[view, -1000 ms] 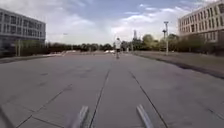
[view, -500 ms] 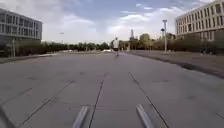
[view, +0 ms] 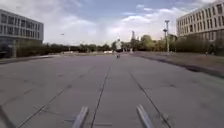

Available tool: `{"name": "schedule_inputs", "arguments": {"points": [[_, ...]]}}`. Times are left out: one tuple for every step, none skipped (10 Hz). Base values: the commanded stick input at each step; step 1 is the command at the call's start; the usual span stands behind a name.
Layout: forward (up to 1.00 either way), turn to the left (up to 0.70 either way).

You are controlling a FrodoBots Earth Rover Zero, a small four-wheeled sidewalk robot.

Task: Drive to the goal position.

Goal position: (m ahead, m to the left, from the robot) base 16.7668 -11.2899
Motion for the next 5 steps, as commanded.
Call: {"name": "schedule_inputs", "arguments": {"points": [[0.70,0.00],[0.70,0.00],[0.70,0.00],[0.70,0.00],[0.70,0.00]]}}
